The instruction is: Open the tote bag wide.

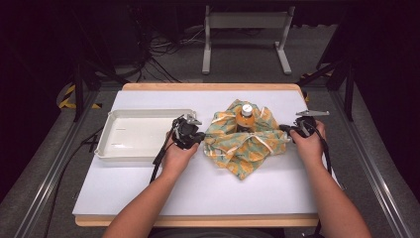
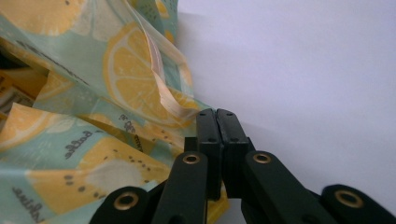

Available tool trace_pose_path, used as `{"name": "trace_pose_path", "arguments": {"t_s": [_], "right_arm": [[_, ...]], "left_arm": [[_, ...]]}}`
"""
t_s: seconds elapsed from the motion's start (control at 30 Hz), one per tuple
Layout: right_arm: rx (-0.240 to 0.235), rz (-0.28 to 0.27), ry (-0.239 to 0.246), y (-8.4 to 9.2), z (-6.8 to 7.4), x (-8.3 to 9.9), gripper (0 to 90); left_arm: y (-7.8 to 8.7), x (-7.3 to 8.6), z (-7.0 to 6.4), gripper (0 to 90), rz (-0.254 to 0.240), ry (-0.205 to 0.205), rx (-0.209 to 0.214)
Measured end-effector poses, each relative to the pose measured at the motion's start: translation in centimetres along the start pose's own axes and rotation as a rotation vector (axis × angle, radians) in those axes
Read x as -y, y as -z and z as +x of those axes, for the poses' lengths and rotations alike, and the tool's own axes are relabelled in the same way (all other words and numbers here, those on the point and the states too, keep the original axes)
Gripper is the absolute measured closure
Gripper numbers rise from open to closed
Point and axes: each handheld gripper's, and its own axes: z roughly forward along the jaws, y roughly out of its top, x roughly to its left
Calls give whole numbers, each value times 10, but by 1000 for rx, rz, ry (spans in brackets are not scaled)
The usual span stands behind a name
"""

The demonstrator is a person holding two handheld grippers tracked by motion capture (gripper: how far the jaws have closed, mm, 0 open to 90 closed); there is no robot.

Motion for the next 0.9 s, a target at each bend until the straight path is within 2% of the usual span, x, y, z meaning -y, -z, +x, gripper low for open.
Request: {"name": "trace_pose_path", "arguments": {"t_s": [0.1,0.23,0.33,0.43,0.47,0.5,0.53,0.67,0.77,0.83,0.9], "right_arm": [[8,10,-11,0,-2,3,895],[7,8,-23,1,-5,6,892],[-4,-8,-18,5,-2,4,863],[-13,-44,-11,11,3,1,782],[-13,-44,-11,11,3,1,782],[-20,-62,-7,17,5,-1,738],[-20,-62,-7,17,5,-1,738],[-29,-124,13,33,12,-6,630],[-22,-202,35,51,17,-8,548],[-15,-244,44,61,20,-9,556],[-13,-292,57,73,27,-11,613]], "left_arm": [[0,3,3,869,11,10,-7],[1,7,6,864,-2,39,16],[6,6,3,849,-26,23,24],[11,5,0,832,-43,13,24],[13,4,-1,832,-50,9,22],[19,4,-3,826,-70,-1,15],[19,4,-3,823,-70,-1,15],[38,5,-7,812,-131,-1,12],[49,5,-8,793,-177,-1,28],[55,4,-12,775,-215,0,54],[59,0,-18,772,-243,-20,71]]}}
